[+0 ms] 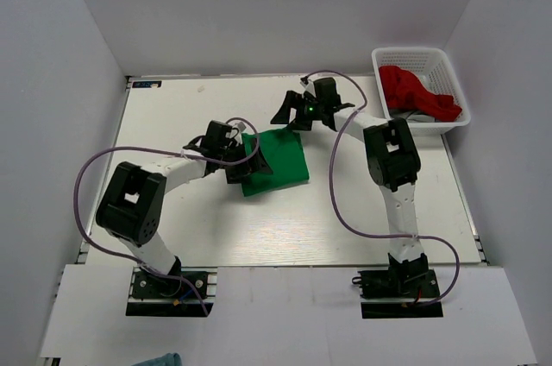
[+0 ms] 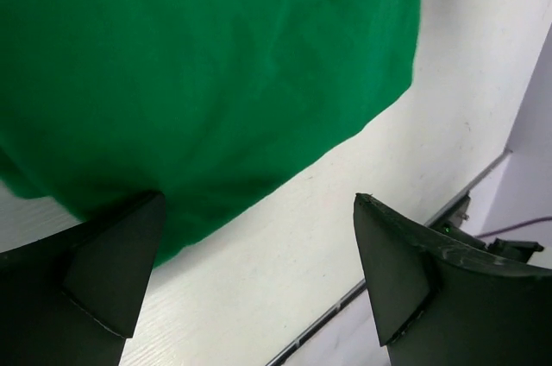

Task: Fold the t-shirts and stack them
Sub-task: Smooth out wrinkles on the folded tshirt, then put the neatly folded tshirt into the corner of the board with the left arm

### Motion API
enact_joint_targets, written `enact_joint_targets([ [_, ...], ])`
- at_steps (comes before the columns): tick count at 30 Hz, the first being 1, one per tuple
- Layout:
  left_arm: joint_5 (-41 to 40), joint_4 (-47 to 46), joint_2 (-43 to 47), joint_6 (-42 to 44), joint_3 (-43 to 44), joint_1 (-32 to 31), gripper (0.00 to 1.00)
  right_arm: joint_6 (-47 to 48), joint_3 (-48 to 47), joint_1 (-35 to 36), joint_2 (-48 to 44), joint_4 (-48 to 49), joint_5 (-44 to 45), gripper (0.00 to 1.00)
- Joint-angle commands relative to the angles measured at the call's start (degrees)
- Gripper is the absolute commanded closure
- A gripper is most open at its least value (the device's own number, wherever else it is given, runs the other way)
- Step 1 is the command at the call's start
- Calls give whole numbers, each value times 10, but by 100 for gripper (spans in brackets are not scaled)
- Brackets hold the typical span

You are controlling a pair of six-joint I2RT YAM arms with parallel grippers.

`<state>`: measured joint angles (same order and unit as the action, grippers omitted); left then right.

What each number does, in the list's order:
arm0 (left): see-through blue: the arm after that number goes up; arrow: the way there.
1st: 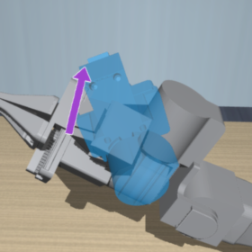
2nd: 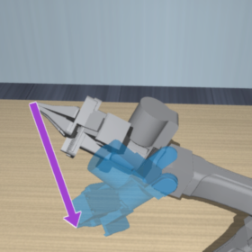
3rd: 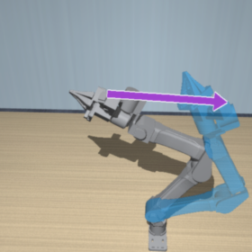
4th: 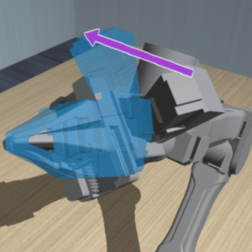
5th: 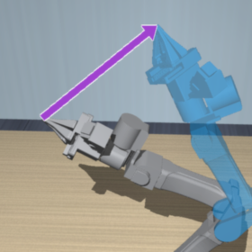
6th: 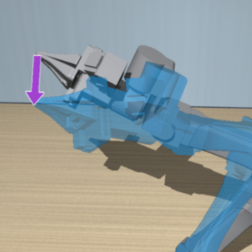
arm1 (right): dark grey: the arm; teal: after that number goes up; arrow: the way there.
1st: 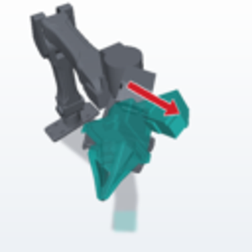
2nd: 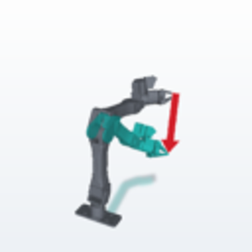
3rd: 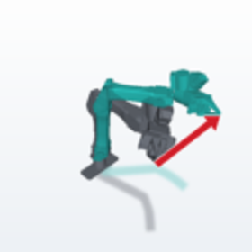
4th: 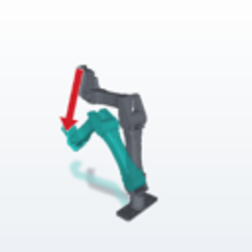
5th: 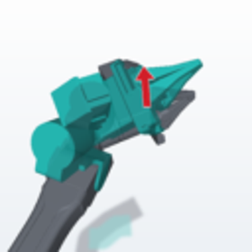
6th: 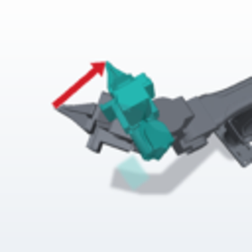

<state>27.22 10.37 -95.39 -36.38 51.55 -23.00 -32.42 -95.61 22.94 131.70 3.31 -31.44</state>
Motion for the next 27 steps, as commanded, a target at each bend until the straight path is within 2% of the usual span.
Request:
enact_joint_targets([
  [1,-51,59,84,29,55,1,0,53,-23,1,-71,-47,4,10],
  [3,-98,78,115,29,55,1,0,83,-14,2,-116,-84,20,10],
  [4,-118,86,132,22,55,1,0,90,37,5,-171,-83,36,10],
  [6,-190,119,160,-9,49,1,0,89,87,4,-211,-62,51,10],
  [7,-212,133,160,-16,49,1,0,86,164,4,-270,-57,58,10],
  [8,-234,161,160,-21,54,1,0,83,189,4,-288,-55,85,10],
  [9,-275,179,142,-33,72,1,0,72,257,3,-341,-50,105,10],
  [10,-290,193,130,-33,72,1,0,67,280,3,-341,-46,105,10],
  [12,-305,218,104,-47,99,1,0,59,320,4,-406,-39,126,10],
  [13,-305,218,79,-47,108,6,0,53,366,2,-418,-41,137,10],
  [16,-305,181,41,-69,101,6,0,54,396,-1,-462,-63,151,10],
  [21,-307,172,-51,-75,130,6,17,51,418,-4,-504,-90,161,10],
  [22,-307,180,-65,-75,137,-2,26,51,425,-3,-505,-90,161,10],
  [25,-254,139,-108,-63,144,-2,39,50,431,-5,-502,-103,162,10],
  [27,-227,125,-124,-56,144,-2,53,47,447,-7,-505,-104,162,10],
])
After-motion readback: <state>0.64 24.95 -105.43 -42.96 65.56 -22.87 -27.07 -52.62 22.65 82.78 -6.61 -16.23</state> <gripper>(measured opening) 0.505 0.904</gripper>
